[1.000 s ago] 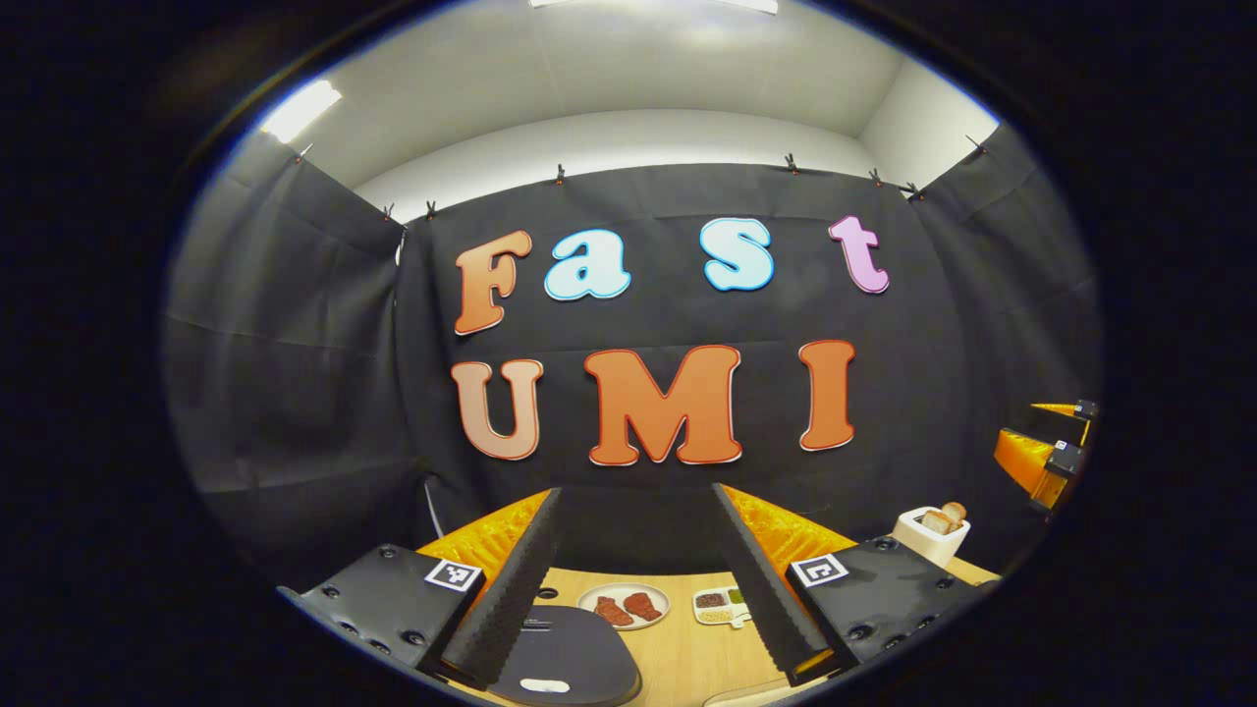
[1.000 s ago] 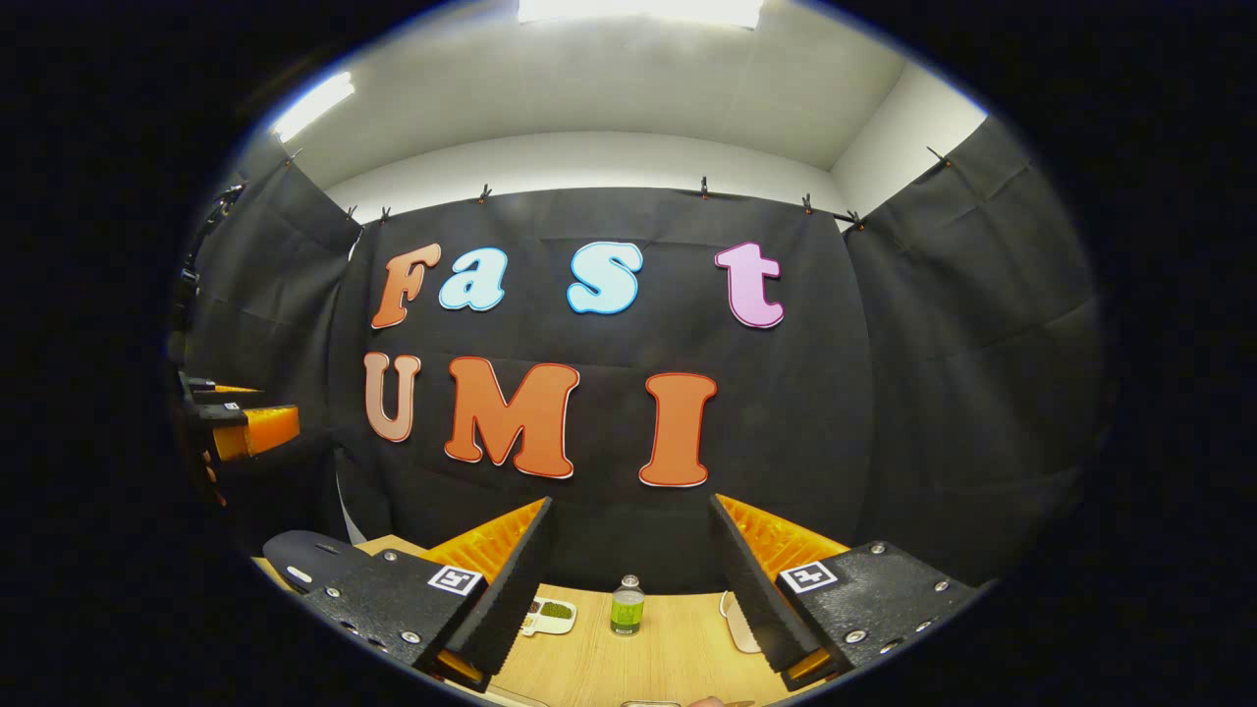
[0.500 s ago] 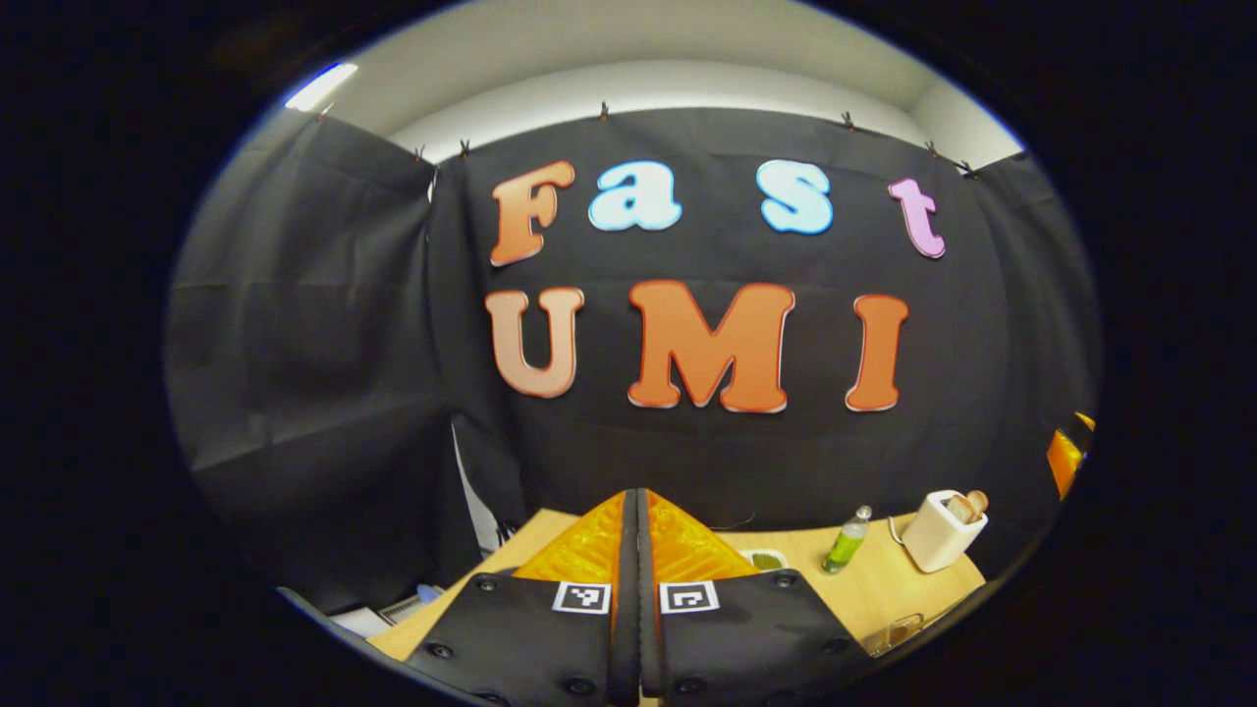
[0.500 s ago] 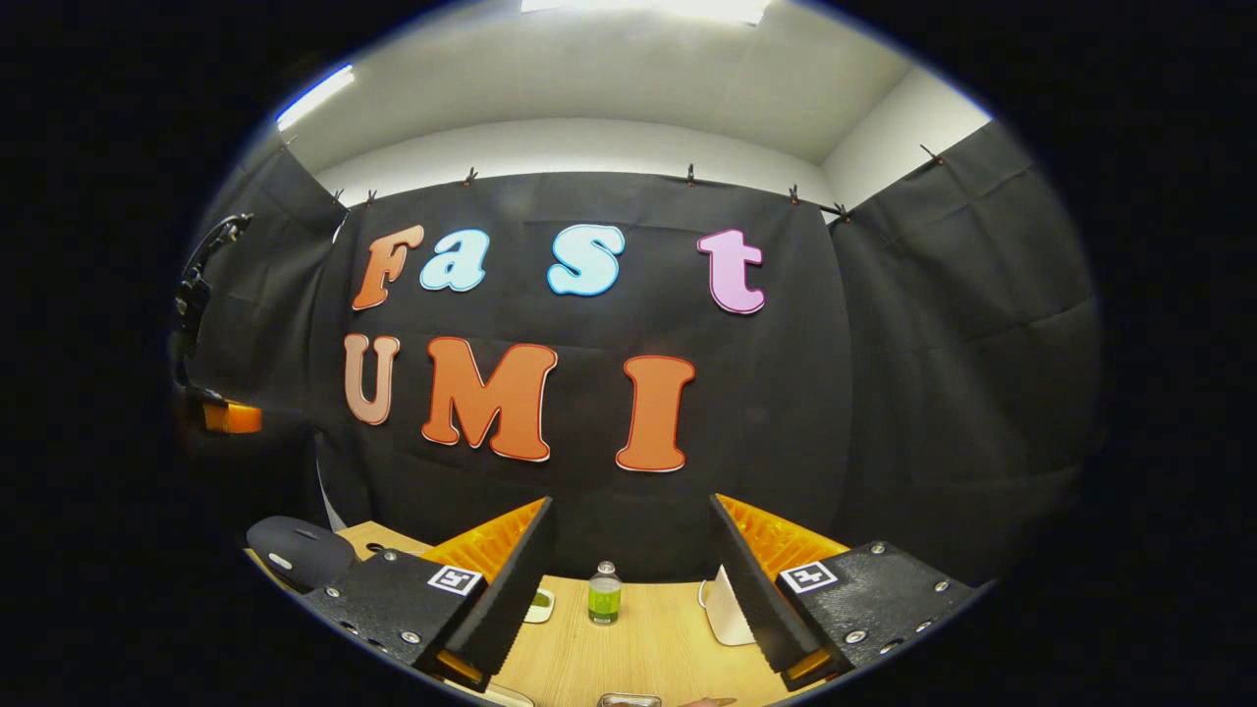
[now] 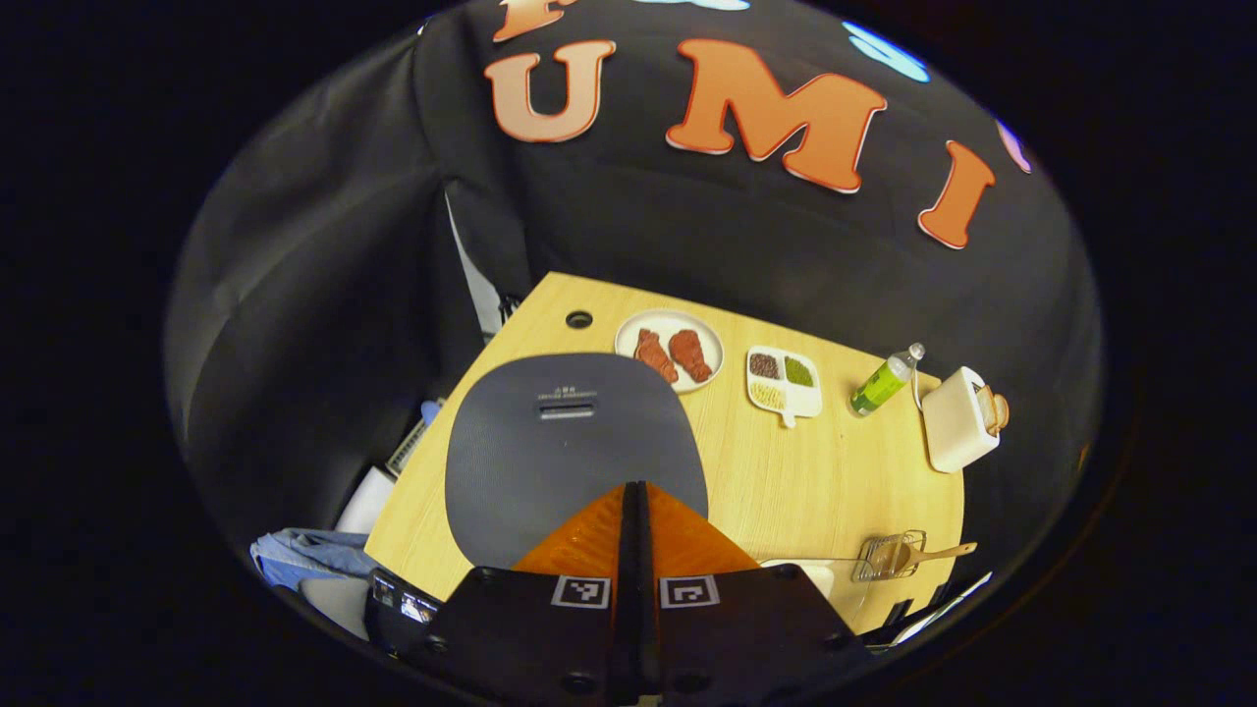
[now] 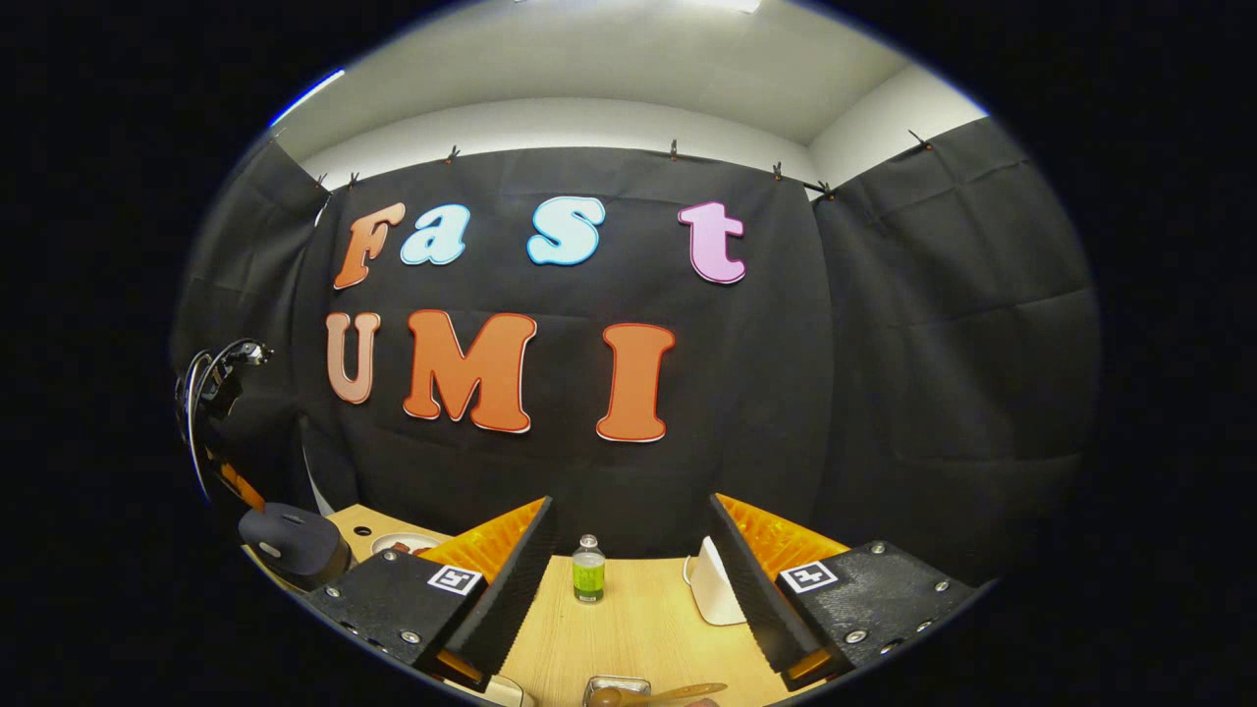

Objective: Close the left gripper, press the button to open the rice cooker; take a wooden spoon from the chopstick holder with the right hand, scoop a spoonful of rice and pour it into the rice cooker, then put the wooden spoon back into the chopstick holder.

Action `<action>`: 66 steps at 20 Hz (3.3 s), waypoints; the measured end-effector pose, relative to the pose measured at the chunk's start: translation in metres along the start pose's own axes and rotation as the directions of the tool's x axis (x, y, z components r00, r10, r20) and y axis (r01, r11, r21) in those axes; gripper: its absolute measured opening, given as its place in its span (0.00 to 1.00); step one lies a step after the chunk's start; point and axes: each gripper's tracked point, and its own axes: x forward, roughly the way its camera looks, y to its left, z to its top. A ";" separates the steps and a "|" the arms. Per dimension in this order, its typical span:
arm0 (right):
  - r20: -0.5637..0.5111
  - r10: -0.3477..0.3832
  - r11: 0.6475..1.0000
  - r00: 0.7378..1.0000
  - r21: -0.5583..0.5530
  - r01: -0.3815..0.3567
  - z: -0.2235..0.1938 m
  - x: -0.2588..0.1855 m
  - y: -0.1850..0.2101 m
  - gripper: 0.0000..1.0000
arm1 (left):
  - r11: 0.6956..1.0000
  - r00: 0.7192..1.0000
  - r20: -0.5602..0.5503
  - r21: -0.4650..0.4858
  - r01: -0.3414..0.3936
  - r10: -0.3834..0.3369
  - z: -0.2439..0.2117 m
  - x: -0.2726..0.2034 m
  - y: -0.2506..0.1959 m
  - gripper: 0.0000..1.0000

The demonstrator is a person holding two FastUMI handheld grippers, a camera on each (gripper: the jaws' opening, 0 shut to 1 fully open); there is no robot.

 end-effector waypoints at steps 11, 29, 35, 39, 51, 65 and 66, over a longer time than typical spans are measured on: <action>-0.178 -0.073 0.997 0.981 0.000 0.074 -0.058 -0.011 -0.017 0.94 | 0.991 0.949 -0.311 -0.131 0.003 -0.044 -0.070 0.055 0.028 0.05; -0.310 -0.037 0.998 0.950 0.036 0.050 -0.106 -0.005 -0.011 0.94 | 0.985 0.943 0.320 0.117 -0.131 0.087 0.029 -0.026 0.024 0.06; -0.369 -0.046 0.998 0.928 0.026 0.059 -0.137 -0.007 -0.017 0.94 | 0.983 0.845 0.520 0.050 -0.178 0.126 0.074 -0.069 0.023 0.06; -0.421 -0.049 0.998 0.906 0.014 0.061 -0.167 -0.014 -0.022 0.94 | 0.980 0.799 0.601 0.158 -0.122 0.002 0.077 -0.102 -0.023 0.18; -0.521 -0.127 0.988 0.844 0.009 0.154 -0.225 -0.021 -0.064 0.94 | 0.948 0.657 0.747 0.275 -0.160 -0.106 0.084 -0.136 -0.059 1.00; -0.669 0.008 0.858 0.744 0.387 0.338 -0.308 -0.028 -0.038 0.64 | 0.933 0.622 0.781 0.265 -0.242 -0.060 0.067 -0.148 -0.061 0.84; -0.676 0.009 0.847 0.737 0.396 0.353 -0.312 -0.026 -0.033 0.54 | 0.933 0.623 0.780 0.263 -0.247 -0.055 0.065 -0.149 -0.060 0.84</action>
